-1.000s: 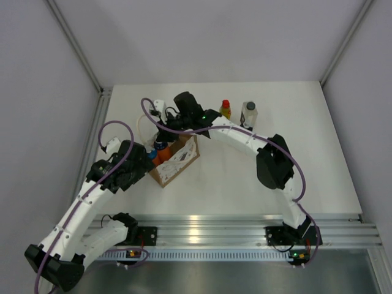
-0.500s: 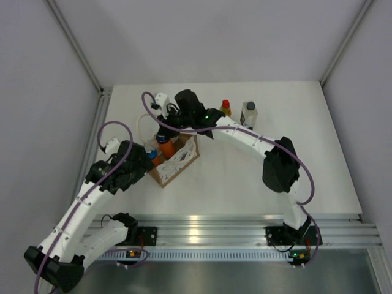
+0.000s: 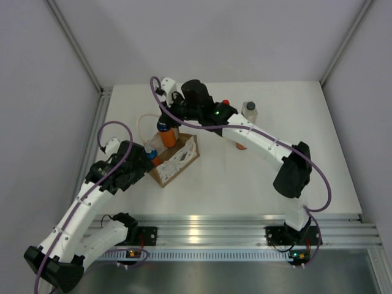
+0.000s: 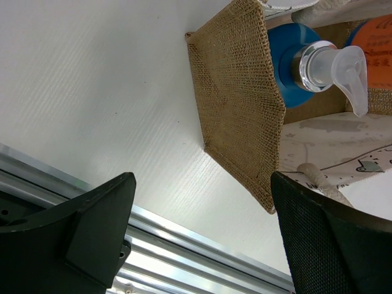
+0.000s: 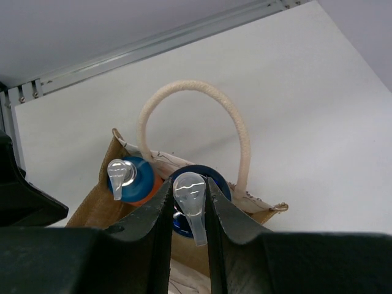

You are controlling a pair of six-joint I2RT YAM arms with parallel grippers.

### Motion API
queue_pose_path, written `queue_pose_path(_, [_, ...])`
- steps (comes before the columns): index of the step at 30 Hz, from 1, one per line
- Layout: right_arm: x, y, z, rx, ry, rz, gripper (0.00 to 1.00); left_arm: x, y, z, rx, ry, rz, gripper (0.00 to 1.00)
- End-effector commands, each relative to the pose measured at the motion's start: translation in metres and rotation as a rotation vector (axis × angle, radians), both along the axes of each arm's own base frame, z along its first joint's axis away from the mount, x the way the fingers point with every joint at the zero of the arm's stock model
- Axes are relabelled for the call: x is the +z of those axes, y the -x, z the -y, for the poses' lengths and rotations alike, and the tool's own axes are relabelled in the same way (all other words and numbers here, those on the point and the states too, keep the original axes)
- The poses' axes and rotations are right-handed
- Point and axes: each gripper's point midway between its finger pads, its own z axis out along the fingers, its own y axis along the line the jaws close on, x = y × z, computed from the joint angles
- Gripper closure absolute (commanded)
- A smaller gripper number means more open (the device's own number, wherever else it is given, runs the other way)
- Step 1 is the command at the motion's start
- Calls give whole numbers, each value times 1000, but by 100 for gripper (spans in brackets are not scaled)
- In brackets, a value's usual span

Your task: Take the personal care products out of the canvas bag

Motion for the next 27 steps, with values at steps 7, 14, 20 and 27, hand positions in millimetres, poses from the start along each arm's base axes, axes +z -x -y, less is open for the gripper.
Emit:
queue_pose_path(7, [145,5,29,-130,-249,136,100,1,-6,-1,14,-2,28,5])
queue_pose_path(14, [179,-2,62,-248,-300,174,100,1,-5,-1,10,0,30,5])
queue_pose_path(20, [191,-17,94,-352,-344,133,100,3,-6,-1,9,2,36,5])
queue_pose_path(27, [163,-50,145,-533,-338,48,100,5,-7,-1,9,-3,38,4])
